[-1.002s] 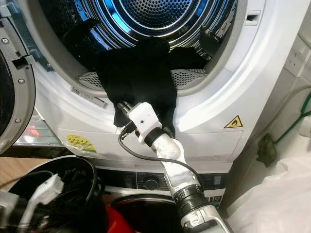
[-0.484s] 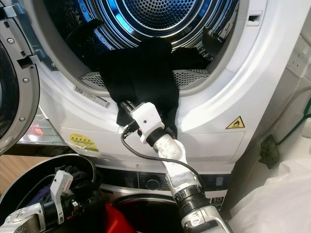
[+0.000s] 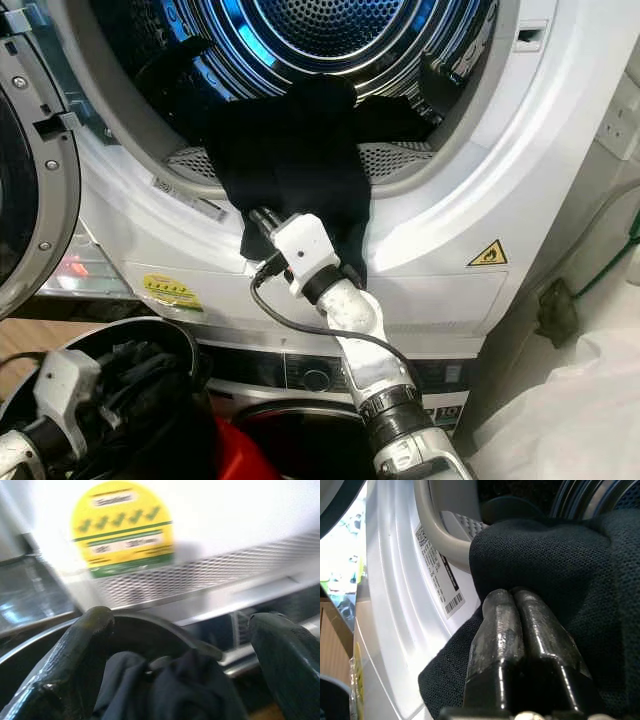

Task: Clothes washing

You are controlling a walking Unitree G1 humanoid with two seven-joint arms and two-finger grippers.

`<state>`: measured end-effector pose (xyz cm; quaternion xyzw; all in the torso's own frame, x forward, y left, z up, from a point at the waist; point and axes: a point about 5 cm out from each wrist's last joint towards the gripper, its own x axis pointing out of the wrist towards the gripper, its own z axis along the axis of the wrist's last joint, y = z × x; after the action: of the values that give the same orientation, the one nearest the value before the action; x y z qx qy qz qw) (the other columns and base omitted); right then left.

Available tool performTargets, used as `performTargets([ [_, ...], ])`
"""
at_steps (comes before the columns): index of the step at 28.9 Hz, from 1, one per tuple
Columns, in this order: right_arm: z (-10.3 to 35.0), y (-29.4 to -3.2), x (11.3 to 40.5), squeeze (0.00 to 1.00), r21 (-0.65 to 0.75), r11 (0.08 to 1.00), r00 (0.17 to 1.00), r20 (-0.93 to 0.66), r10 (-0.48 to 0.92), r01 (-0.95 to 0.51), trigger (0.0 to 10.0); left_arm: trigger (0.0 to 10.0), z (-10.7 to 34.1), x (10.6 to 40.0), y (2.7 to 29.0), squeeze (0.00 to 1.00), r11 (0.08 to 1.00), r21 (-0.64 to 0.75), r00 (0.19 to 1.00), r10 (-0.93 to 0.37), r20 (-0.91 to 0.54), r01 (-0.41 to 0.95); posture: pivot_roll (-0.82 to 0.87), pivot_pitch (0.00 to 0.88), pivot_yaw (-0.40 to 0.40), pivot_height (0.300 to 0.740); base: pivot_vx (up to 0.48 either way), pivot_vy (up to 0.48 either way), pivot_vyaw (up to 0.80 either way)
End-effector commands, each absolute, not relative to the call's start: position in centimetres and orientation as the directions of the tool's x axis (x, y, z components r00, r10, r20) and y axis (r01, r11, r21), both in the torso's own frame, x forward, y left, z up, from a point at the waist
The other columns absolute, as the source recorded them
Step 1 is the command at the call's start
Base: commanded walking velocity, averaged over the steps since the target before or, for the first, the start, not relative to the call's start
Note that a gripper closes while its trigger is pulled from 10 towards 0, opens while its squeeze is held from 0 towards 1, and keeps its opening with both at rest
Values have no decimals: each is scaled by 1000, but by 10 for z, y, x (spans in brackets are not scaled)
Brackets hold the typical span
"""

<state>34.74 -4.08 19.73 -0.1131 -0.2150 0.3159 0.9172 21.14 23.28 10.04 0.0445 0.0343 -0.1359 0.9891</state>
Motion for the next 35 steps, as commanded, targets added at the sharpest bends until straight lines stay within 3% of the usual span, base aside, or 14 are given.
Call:
performTargets([
  [1,218,-60,352,0,-260,869,747,444,496,-422,0,10000,92,209,245,0,980,80,979,-174,-104,183,108,0,113,740,0,0,0],
  [6,251,-87,352,0,-202,951,726,615,308,-233,0,10000,79,208,245,0,988,77,985,-126,-120,136,103,0,114,740,0,0,0],
  [10,261,-98,349,0,-172,965,703,661,262,-198,0,10000,74,205,245,0,990,79,985,-108,-131,119,103,0,111,740,0,0,0],
  [14,241,-85,328,0,-270,813,625,531,572,-516,0,10000,66,202,246,0,993,56,985,-95,-147,105,98,0,106,740,0,0,0],
  [15,230,-81,317,0,-304,712,557,459,692,-633,0,10000,65,202,245,0,993,45,985,-98,-144,105,87,0,106,740,0,0,0],
  [16,230,-81,317,0,-304,712,557,459,692,-633,0,10000,65,202,245,0,993,45,985,-98,-144,105,87,0,106,740,0,0,0],
  [17,217,-84,305,0,-365,597,483,360,798,-714,0,10000,64,203,243,0,993,37,984,-102,-143,109,87,0,101,740,0,0,0],
  [18,212,-91,302,0,-402,556,469,299,831,-728,0,10000,64,203,242,0,993,33,985,-104,-141,110,87,0,99,740,0,0,0],
  [29,261,-110,322,0,-553,636,550,341,762,-539,0,10000,63,205,238,0,994,20,986,-100,-131,104,85,0,95,740,0,0,0],
  [30,271,-110,326,0,-614,630,557,343,756,-476,0,10000,64,207,237,0,994,17,987,-103,-123,105,95,0,95,740,0,0,0],
  [35,287,-116,330,0,-611,679,574,407,711,-407,0,10000,65,207,236,0,994,13,987,-103,-119,106,94,0,97,740,0,0,0],
])
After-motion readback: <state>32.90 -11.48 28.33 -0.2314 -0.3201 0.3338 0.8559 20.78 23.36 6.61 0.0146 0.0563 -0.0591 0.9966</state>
